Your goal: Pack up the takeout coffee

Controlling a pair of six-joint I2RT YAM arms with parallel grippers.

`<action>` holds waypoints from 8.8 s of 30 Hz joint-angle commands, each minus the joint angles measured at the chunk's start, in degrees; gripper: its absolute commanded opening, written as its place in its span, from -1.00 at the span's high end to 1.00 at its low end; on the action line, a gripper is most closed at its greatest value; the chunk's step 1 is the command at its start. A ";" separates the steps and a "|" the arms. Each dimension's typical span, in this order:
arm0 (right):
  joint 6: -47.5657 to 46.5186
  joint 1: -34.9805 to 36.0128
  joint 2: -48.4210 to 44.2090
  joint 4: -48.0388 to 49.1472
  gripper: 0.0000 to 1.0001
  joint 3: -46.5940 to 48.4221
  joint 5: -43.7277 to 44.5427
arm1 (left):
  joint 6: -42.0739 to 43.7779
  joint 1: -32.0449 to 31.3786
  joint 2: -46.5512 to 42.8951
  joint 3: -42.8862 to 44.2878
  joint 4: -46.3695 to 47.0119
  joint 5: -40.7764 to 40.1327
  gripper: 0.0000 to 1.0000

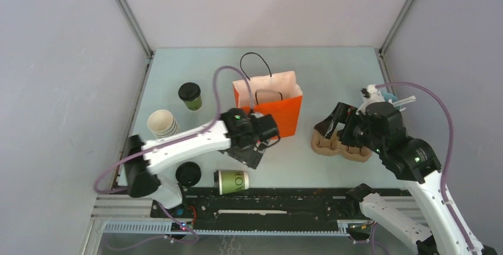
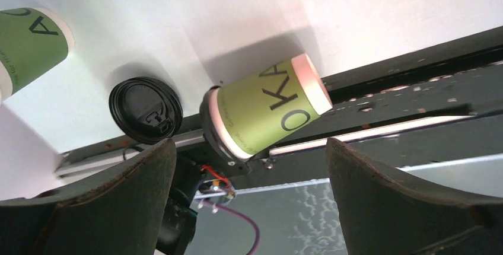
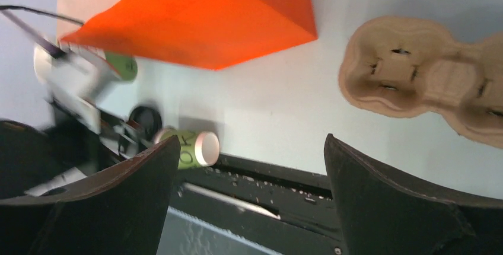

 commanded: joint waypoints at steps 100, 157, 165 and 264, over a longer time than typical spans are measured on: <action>-52.98 50.77 82.66 146.50 -0.52 -20.45 19.79 | -2.61 32.47 -72.74 -17.11 13.68 5.99 -1.00; -42.33 41.37 74.11 50.48 -0.99 21.65 33.65 | -3.85 32.49 -83.21 -26.44 14.82 2.46 -0.99; -38.96 37.05 87.76 36.80 -0.99 46.12 38.43 | -3.38 32.44 -83.74 -27.76 15.99 4.59 -1.00; -2.49 45.77 29.14 75.48 -0.97 0.69 8.05 | -5.66 32.43 -78.92 -47.11 74.74 42.81 -0.43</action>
